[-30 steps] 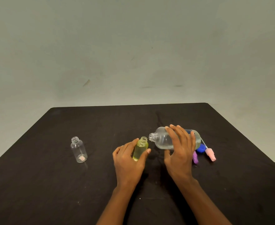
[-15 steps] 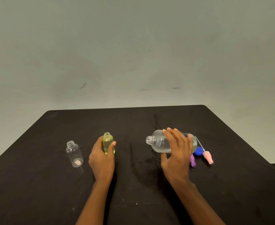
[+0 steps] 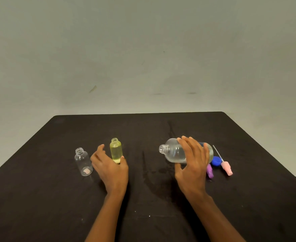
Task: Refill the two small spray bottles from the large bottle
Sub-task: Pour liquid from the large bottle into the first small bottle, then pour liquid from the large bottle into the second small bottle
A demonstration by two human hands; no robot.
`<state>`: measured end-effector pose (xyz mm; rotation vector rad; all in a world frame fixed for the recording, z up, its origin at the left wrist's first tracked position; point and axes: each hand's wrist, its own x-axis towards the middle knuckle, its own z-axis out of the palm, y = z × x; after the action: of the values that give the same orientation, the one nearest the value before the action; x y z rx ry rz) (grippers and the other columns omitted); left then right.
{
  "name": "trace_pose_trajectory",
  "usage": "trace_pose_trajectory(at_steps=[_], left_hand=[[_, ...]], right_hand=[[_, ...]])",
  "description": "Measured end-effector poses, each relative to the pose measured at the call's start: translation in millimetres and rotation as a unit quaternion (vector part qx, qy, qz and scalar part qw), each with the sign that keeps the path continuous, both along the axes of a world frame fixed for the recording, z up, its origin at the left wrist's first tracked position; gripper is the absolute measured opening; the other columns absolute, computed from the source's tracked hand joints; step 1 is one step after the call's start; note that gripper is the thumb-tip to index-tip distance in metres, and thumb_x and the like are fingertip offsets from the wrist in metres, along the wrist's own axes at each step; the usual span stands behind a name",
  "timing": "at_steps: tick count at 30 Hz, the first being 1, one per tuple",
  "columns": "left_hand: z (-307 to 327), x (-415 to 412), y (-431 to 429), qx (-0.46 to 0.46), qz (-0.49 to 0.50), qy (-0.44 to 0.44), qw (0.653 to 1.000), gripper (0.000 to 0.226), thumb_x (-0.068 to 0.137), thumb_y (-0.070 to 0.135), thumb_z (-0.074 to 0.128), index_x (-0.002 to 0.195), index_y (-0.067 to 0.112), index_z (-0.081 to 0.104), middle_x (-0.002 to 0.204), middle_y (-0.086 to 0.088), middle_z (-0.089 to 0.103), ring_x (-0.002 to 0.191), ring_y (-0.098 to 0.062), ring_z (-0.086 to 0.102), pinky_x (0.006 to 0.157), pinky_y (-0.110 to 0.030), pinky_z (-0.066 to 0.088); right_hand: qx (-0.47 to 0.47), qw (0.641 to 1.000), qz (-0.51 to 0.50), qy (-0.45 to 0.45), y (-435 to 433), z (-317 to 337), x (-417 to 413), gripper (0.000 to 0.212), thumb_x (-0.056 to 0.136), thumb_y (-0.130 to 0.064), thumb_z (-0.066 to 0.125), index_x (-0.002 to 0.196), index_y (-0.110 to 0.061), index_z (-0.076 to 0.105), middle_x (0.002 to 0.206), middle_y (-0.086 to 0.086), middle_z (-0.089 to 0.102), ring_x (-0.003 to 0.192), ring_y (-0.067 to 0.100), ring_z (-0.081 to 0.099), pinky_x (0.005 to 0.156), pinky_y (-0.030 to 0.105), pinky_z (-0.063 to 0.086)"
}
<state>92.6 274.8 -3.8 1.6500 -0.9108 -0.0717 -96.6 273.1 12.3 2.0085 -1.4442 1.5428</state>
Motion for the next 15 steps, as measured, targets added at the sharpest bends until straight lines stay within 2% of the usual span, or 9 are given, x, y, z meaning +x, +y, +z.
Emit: trace_pose_trajectory(at_steps=[3,6,10,13,15], left_hand=[[7.6,-5.2,5.4,-0.058,0.035,-0.02,0.998,0.053,0.068,-0.007,0.066,0.117,-0.001,0.047,0.11,-0.019,0.043,0.101,-0.032,0.045,0.09,-0.043,0.038],[10.6,2.4,7.2,-0.106,0.087,-0.028,0.99,0.051,0.067,-0.003,0.066,0.115,0.0,0.047,0.115,-0.022,0.043,0.106,-0.036,0.041,0.092,-0.046,0.034],[12.6,19.2,7.8,-0.116,0.175,0.029,0.977,0.07,0.069,0.01,0.067,0.133,0.009,0.038,0.138,-0.016,0.036,0.127,-0.038,0.029,0.101,-0.052,0.025],[8.5,28.0,5.7,-0.097,0.174,0.068,0.978,0.084,0.073,0.015,0.07,0.144,0.013,0.026,0.147,-0.013,0.027,0.135,-0.035,0.021,0.105,-0.057,0.021],[3.7,31.0,3.5,-0.088,0.167,0.098,0.977,0.084,0.075,0.016,0.072,0.145,0.013,0.024,0.147,-0.013,0.028,0.135,-0.034,0.025,0.107,-0.053,0.021]], right_hand=[[0.005,1.0,-0.004,-0.002,0.7,0.3,0.0,0.073,0.049,0.02,0.074,0.118,-0.004,0.062,0.121,0.01,0.062,0.119,0.027,0.053,0.107,0.057,0.028],[0.007,1.0,-0.005,-0.008,1.7,1.1,-0.2,0.073,0.05,0.02,0.074,0.118,-0.004,0.063,0.121,0.01,0.062,0.12,0.026,0.052,0.11,0.053,0.026],[0.009,1.0,-0.001,-0.015,1.7,1.6,0.0,0.075,0.048,0.02,0.074,0.118,-0.004,0.062,0.12,0.011,0.062,0.12,0.023,0.049,0.11,0.053,0.025],[0.011,1.0,-0.001,-0.015,2.4,1.6,0.4,0.073,0.05,0.019,0.075,0.118,-0.004,0.062,0.121,0.01,0.062,0.119,0.025,0.052,0.111,0.05,0.023],[0.012,1.0,-0.003,-0.015,2.5,2.0,0.1,0.072,0.051,0.018,0.075,0.118,-0.003,0.063,0.121,0.01,0.062,0.118,0.026,0.054,0.111,0.048,0.023]])
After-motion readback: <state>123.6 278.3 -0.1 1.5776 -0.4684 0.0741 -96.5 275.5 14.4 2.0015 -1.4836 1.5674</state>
